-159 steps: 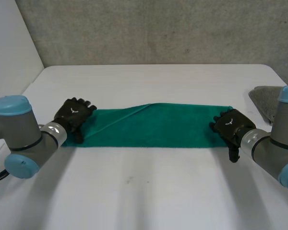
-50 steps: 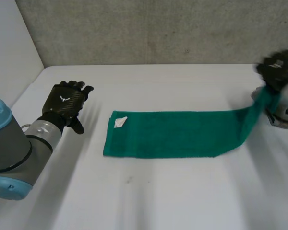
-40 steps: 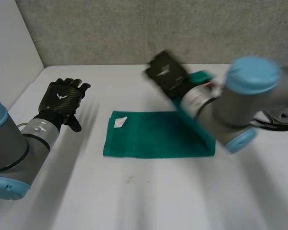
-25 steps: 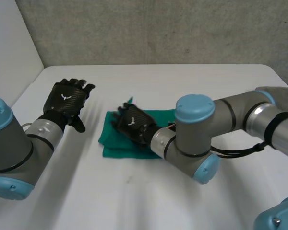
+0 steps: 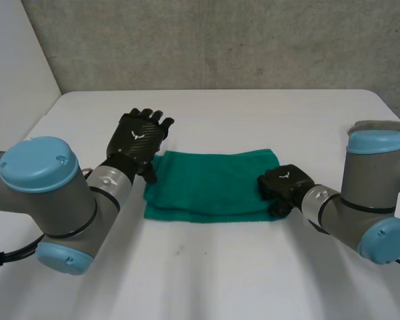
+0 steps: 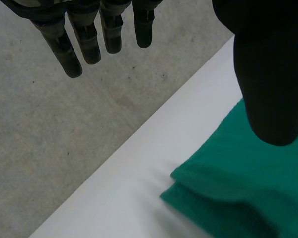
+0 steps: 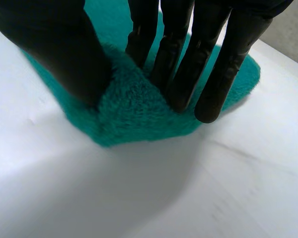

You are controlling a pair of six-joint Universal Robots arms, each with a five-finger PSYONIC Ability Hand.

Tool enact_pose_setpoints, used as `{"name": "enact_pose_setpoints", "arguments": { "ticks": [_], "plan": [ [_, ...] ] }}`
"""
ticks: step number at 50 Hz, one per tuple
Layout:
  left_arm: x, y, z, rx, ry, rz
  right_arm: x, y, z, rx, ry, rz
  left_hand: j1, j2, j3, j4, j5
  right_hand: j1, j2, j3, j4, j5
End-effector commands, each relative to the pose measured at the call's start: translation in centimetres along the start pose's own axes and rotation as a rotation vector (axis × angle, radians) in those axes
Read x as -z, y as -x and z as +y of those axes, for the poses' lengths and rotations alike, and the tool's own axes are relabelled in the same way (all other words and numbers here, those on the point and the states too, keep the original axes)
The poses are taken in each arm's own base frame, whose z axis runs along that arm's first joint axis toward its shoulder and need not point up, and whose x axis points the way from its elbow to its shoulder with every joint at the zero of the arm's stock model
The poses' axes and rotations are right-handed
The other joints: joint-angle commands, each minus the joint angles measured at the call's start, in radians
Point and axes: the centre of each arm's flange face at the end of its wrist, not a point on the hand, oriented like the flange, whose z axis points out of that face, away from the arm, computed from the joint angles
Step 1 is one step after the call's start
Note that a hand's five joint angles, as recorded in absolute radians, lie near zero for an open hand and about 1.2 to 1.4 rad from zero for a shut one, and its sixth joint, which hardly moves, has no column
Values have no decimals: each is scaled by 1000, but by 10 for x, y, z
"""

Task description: Fold the laundry.

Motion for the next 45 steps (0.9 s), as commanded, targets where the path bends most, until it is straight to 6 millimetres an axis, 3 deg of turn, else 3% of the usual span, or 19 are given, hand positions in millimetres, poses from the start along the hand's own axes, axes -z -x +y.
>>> {"name": "enact_pose_setpoints", "arguments": {
  "ticks": [1,7,13,14,17,18,19,22,26,27,30,31,33,35,39,41,42,45],
  "plan": [
    [3,5,1,1,13,-14,1,-27,-6,67,-17,141,-3,-16,-23,-16,-31,460,250,257,251,277],
    [6,20,-7,0,-3,-49,25,-34,-31,297,-33,225,-6,-19,-26,-19,-34,460,250,257,251,277],
    [8,24,-15,3,-24,-63,29,-35,-60,527,-88,288,-9,-22,-29,-22,-37,460,250,257,251,277],
    [8,25,-16,3,-28,-66,29,-29,-67,543,-110,283,-9,-22,-29,-22,-37,460,250,257,251,277],
    [8,28,-21,3,-40,-76,25,16,-94,606,-229,209,-6,-19,-26,-19,-34,460,250,257,251,277],
    [8,28,-22,5,-43,-81,22,44,-100,642,-283,142,-6,-19,-26,-19,-34,460,250,257,251,277],
    [7,31,-23,5,-46,-95,21,57,-102,656,-313,106,0,-13,-20,-13,-29,460,250,257,251,277],
    [6,34,-25,7,-42,-132,22,99,-97,694,-390,-60,0,-13,-20,-13,-29,460,250,257,251,277],
    [3,40,-30,11,-43,-194,23,125,-78,690,-403,-218,-9,-22,-29,-22,-37,460,250,257,251,277],
    [2,42,-33,15,-49,-211,24,126,-76,688,-401,-231,-9,-22,-29,-22,-37,347,138,145,139,165],
    [0,41,-40,46,-68,-219,28,128,-70,647,-394,-281,-6,-19,-26,-19,-34,-374,-583,-576,-582,-556],
    [-1,39,-41,57,-74,-215,30,130,-69,629,-390,-293,-6,-19,-26,-19,-34,-402,-611,-605,-611,-585],
    [-3,37,-45,82,-88,-210,29,124,-70,576,-384,-292,0,-13,-20,-13,-29,-470,-679,-672,-678,-652],
    [-7,33,-48,114,-104,-200,25,95,-77,446,-362,-229,3,-10,-17,-10,-26,-762,-971,-965,-970,-945],
    [-15,20,-51,140,-123,-167,28,31,-95,174,-350,-67,8,-4,-12,-4,-20,-762,-971,-965,-970,-945],
    [-17,9,-53,140,-131,-139,30,17,-101,76,-350,-19,8,-4,-12,-4,-20,-762,-971,-965,-970,-945],
    [-18,-6,-54,143,-135,-104,31,7,-103,-8,-345,6,11,-1,-9,-1,-17,-762,-971,-965,-970,-945],
    [-19,-27,-52,143,-132,-55,32,0,-108,-68,-343,23,14,2,-6,2,-14,-762,-971,-965,-970,-945]
  ]
}}
